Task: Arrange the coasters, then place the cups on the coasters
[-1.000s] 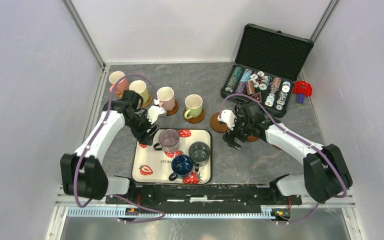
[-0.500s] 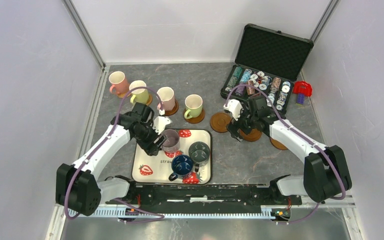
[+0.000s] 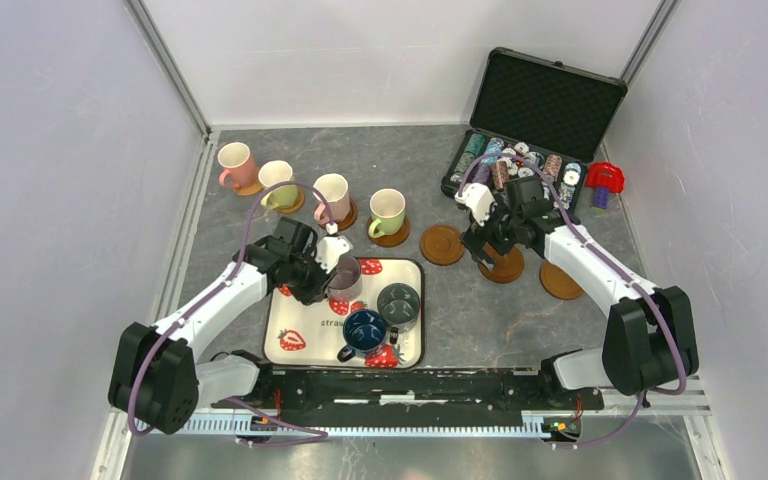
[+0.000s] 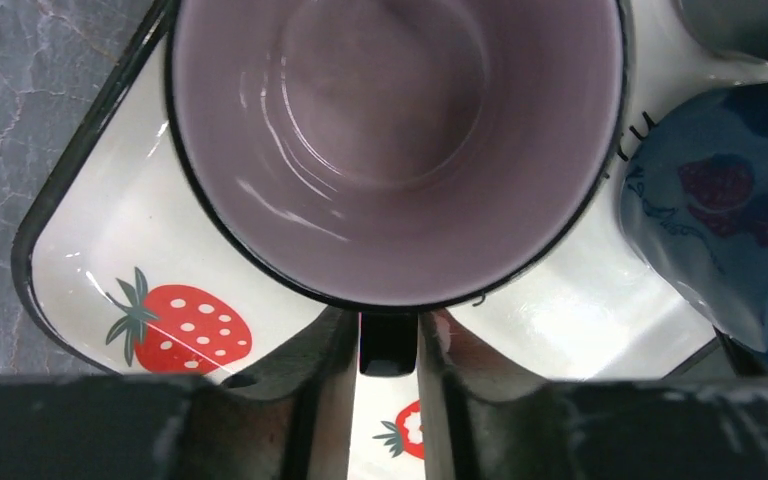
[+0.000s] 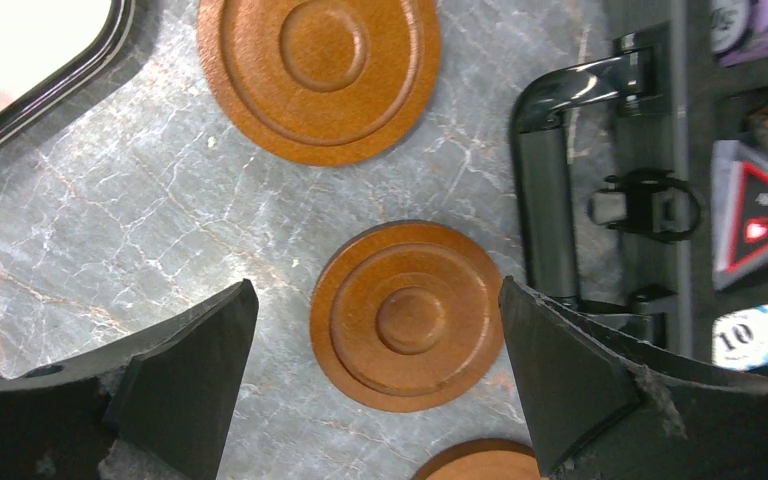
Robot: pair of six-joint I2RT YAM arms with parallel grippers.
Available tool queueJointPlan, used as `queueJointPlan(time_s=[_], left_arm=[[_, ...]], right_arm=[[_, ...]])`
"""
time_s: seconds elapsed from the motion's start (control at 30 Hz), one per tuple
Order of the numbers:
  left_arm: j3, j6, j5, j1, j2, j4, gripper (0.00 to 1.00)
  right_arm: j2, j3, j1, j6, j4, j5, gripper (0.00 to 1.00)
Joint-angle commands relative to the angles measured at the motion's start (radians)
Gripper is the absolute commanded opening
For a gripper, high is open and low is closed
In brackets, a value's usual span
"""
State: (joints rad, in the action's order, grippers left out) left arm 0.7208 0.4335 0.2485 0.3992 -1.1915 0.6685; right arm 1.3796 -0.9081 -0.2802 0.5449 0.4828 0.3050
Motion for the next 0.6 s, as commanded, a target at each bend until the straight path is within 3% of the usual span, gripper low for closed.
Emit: queueJointPlan(time_s=[0.0, 0.17, 0.4, 0.57], left_arm=[[-0.007, 0.004, 0.056, -0.006, 0.068, -0.046, 0.27], [0.086, -0.017, 0.031, -0.006, 0.129, 0.034, 0.03], [0.361, -0.102, 0.065, 0.006, 0.135, 0.188, 0.02], [0.578, -0.155, 0.034, 0.073, 0.044, 0.209, 0.02]], right_arm=[[-0.004, -0.082, 0.001, 0.021, 0.049, -0.057, 0.98], [-0.020, -0.088, 0.001, 0.023, 0.061, -0.051, 0.98], [-0.075, -0.078, 0.024, -0.054, 0.032, -0.033, 0.98], [-0.097, -0.088, 0.072, -0.147, -0.005, -0.068, 0.98]])
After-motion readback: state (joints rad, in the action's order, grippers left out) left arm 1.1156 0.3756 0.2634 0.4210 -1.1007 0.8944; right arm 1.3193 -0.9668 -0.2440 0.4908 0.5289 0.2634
